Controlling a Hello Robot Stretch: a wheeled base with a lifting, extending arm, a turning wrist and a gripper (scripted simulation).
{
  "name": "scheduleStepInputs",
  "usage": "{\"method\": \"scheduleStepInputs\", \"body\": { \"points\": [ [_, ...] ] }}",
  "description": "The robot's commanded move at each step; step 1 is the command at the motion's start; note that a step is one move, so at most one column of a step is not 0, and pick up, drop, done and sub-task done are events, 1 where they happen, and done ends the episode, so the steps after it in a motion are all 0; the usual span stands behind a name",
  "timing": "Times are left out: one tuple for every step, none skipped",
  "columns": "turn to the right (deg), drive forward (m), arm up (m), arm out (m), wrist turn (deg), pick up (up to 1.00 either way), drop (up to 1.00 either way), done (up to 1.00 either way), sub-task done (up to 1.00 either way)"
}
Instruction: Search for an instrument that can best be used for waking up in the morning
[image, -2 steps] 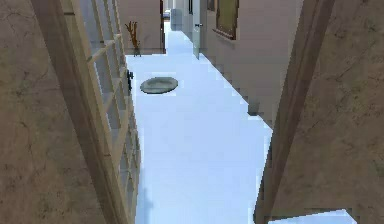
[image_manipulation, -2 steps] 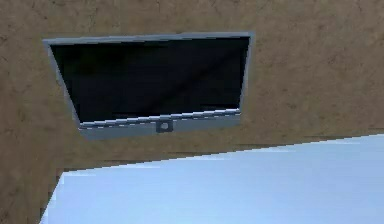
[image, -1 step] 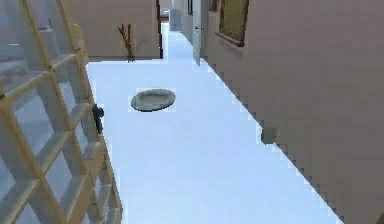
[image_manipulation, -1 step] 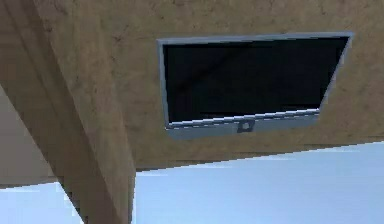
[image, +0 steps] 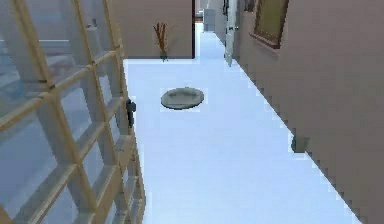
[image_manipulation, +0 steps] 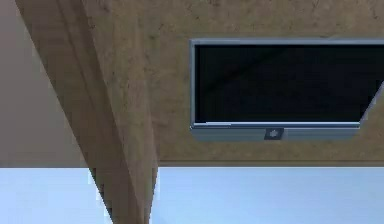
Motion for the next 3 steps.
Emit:
{"method": "scheduleStepInputs", "body": {
  "points": [
    [0.0,0.75,0.0,0.0,0.0,0.0,0.0,0.0,0.0],
    [-9.0,0.0,0.0,0.0,0.0,0.0,0.0,0.0,0.0],
    [0.0,0.75,0.0,0.0,0.0,0.0,0.0,0.0,0.0]
  ]
}}
